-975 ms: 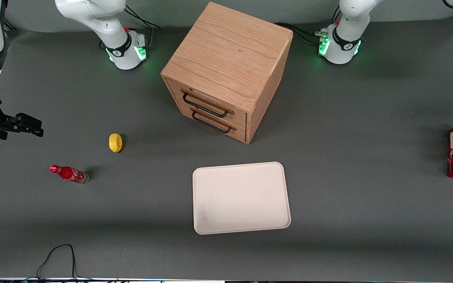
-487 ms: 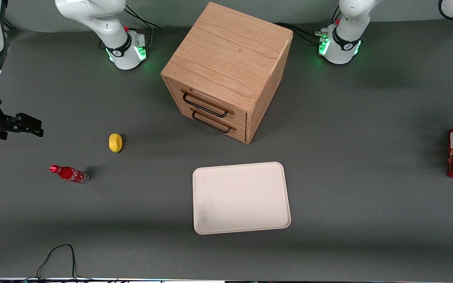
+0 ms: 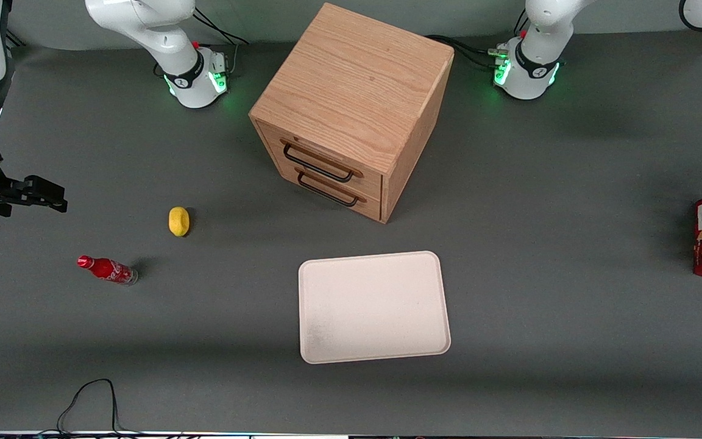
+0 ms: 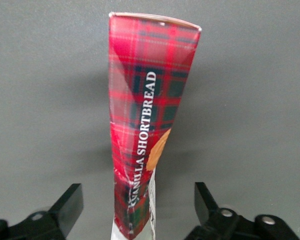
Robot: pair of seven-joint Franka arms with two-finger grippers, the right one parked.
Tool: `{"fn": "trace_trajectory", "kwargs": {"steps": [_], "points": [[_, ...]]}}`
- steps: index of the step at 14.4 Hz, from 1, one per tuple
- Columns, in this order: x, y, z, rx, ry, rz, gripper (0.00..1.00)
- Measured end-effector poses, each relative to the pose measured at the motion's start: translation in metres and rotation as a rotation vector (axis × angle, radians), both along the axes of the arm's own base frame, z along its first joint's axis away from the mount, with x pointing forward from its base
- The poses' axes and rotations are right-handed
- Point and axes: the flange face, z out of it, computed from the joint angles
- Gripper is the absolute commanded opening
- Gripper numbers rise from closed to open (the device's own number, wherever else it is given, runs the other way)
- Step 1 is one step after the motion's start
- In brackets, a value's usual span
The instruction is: Place red cookie box on tray
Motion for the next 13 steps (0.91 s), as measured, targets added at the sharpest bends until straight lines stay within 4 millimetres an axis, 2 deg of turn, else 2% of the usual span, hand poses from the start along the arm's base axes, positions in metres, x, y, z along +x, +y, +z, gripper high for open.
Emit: {"fn": "trace_trajectory", "kwargs": {"steps": [11, 13], "points": [[0.000, -0.003, -0.001, -0.003, 0.004, -0.003, 0.00], [0.000, -0.003, 0.015, -0.007, 0.015, 0.001, 0.00]]}}
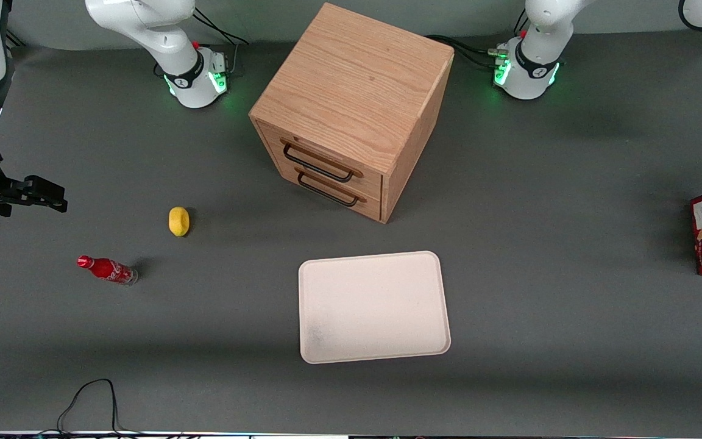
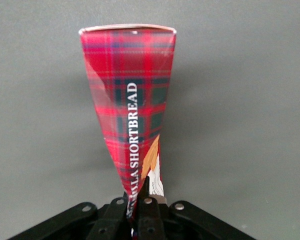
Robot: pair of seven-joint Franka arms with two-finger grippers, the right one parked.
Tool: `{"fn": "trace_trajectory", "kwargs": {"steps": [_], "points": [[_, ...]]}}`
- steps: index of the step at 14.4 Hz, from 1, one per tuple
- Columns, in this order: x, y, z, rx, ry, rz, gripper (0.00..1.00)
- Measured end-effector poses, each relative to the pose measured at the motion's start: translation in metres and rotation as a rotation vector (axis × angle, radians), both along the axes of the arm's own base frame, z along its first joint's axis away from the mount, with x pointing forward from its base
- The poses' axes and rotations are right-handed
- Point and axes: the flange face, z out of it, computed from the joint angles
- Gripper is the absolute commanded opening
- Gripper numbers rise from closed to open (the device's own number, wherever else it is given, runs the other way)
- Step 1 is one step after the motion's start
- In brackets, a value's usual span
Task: Place red cookie box on tray
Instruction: 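Lift the box and carry it toward the cream tray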
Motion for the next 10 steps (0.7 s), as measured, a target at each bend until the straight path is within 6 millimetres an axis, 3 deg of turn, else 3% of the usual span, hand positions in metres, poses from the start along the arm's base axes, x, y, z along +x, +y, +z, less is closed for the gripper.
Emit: {"fn": "trace_trajectory", "kwargs": {"steps": [2, 7, 10], "points": [[0.000, -0.006, 0.048, -0.002, 0.012, 0.002, 0.00], [-0.019, -0.043, 0.229, 0.021, 0.006, 0.005, 0.00], [-0.025, -0.063, 0.293, 0.026, 0.002, 0.001, 0.00]]}}
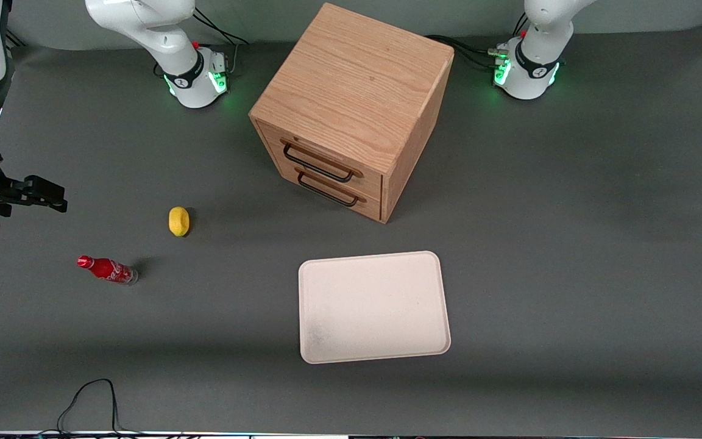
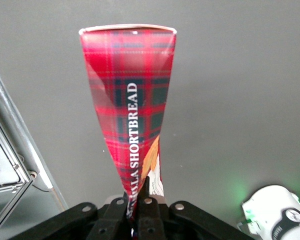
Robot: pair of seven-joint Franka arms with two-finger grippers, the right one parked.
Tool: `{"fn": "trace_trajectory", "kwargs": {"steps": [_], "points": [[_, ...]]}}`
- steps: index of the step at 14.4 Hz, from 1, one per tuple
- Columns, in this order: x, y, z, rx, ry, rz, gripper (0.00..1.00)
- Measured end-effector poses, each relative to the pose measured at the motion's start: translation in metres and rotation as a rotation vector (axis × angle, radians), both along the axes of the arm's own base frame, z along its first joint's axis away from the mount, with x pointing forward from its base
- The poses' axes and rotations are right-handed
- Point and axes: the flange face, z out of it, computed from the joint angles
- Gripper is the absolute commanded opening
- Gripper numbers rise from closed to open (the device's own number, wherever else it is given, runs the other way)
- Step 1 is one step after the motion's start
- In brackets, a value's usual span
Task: Place red cookie box on tray
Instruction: 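Lift the box and carry it toward the cream tray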
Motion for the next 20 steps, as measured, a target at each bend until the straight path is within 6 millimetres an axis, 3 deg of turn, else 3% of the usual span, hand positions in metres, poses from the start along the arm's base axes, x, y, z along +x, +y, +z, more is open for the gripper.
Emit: {"fn": "trace_trajectory", "kwargs": {"steps": [2, 4, 6, 7, 9, 11, 14, 15, 17, 20], "points": [[0.002, -0.004, 0.011, 0.004, -0.006, -0.004, 0.00], [0.008, -0.012, 0.007, 0.005, -0.001, 0.007, 0.00], [0.024, -0.036, 0.001, 0.016, 0.008, 0.040, 0.00], [0.035, -0.059, 0.000, 0.023, 0.019, 0.060, 0.00], [0.060, -0.121, -0.001, 0.049, 0.032, 0.102, 0.00], [0.084, -0.198, -0.003, 0.063, 0.027, 0.157, 0.00], [0.101, -0.309, -0.006, 0.057, 0.028, 0.256, 0.00], [0.105, -0.378, -0.013, 0.065, 0.038, 0.290, 0.00], [0.113, -0.443, -0.032, 0.075, 0.017, 0.325, 0.00], [0.125, -0.550, -0.087, 0.058, -0.020, 0.376, 0.00]]}}
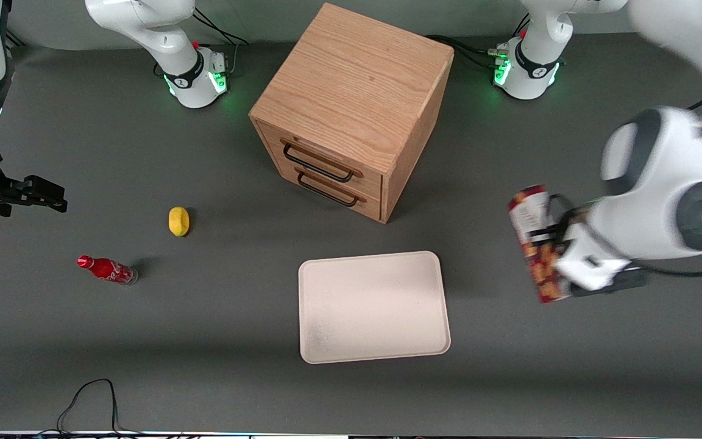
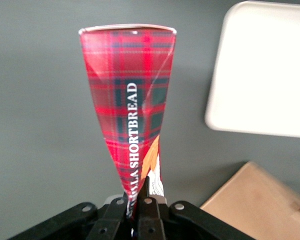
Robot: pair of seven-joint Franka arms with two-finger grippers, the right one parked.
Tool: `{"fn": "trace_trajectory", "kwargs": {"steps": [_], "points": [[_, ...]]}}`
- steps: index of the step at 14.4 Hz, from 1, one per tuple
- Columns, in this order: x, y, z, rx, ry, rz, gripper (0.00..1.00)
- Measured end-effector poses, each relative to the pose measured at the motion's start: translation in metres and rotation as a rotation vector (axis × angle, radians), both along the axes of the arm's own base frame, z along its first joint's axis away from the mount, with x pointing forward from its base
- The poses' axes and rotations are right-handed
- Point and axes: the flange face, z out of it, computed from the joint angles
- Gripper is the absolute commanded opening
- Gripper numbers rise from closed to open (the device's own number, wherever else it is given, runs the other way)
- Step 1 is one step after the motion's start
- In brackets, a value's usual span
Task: Place red cookie box on tray
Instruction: 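Lift the box and carry it toward the cream tray, then lower the box upright onto the tray and open the left gripper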
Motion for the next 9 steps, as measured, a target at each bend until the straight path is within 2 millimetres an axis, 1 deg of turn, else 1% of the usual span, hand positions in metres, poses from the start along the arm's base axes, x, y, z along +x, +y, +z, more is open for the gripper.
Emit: {"fn": "trace_trajectory", "kwargs": {"steps": [1, 2, 3, 4, 6, 9], "points": [[0.002, -0.030, -0.020, -0.018, -0.010, 0.014, 0.00], [0.005, -0.053, -0.041, -0.041, -0.020, 0.024, 0.00], [0.009, -0.068, -0.059, -0.064, -0.032, 0.029, 0.00], [0.014, -0.077, -0.076, -0.083, -0.044, 0.031, 0.00], [0.024, -0.086, -0.107, -0.110, -0.068, 0.038, 0.00], [0.029, -0.106, -0.148, -0.139, -0.097, 0.023, 0.00]]}}
